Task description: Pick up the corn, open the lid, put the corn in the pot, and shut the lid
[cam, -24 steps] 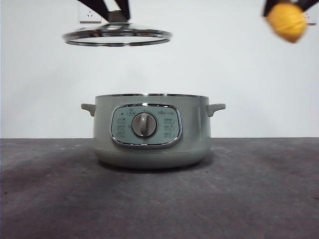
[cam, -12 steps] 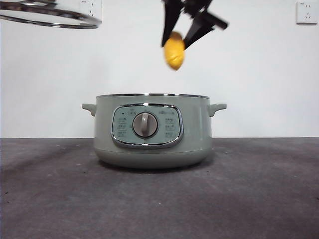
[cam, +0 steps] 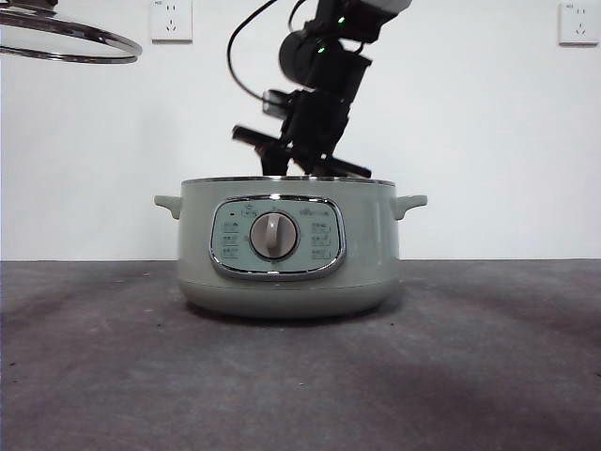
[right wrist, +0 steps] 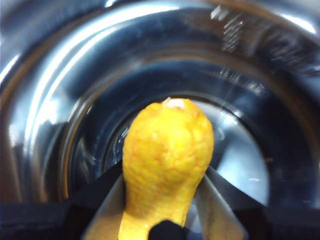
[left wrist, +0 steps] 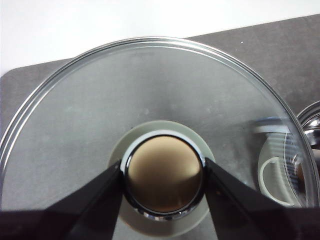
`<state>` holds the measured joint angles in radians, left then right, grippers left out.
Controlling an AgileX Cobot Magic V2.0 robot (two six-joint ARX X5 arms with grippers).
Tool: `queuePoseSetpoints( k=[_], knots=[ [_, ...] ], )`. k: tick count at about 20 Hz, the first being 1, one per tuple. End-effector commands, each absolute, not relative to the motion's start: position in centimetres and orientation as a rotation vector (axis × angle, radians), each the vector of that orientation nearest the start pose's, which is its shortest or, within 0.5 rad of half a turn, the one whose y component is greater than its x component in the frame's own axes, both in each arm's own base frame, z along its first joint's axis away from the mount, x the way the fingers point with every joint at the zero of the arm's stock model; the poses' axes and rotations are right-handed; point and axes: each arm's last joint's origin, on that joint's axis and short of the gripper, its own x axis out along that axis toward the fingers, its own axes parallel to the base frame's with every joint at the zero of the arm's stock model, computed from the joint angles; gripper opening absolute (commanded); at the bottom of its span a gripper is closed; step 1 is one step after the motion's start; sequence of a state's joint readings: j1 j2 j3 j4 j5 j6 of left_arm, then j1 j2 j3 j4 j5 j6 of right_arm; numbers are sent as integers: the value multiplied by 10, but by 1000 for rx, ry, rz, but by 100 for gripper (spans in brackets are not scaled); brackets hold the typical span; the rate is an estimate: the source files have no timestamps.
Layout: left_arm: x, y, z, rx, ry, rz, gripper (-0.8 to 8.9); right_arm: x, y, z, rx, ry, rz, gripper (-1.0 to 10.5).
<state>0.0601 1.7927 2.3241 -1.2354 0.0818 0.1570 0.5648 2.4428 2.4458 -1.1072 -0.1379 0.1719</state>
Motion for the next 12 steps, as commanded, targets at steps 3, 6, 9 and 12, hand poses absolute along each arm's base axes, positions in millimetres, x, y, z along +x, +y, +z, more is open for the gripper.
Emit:
queuePoseSetpoints(
  k=[3,6,9,12],
  knots=[
    [325,17,486,117,628,-77,-13,423,292,217,-209,1223,507,-12],
    [324,17,486,116,639,-78,-13,421,293,203,-237,1281,493,-12],
    [324,17,485,116,642,-79,-13,422,294,188,-246,1321,484,12],
    [324,17,486,116,640,-78,-13,422,296,189,-247,1307,487,466]
  ],
)
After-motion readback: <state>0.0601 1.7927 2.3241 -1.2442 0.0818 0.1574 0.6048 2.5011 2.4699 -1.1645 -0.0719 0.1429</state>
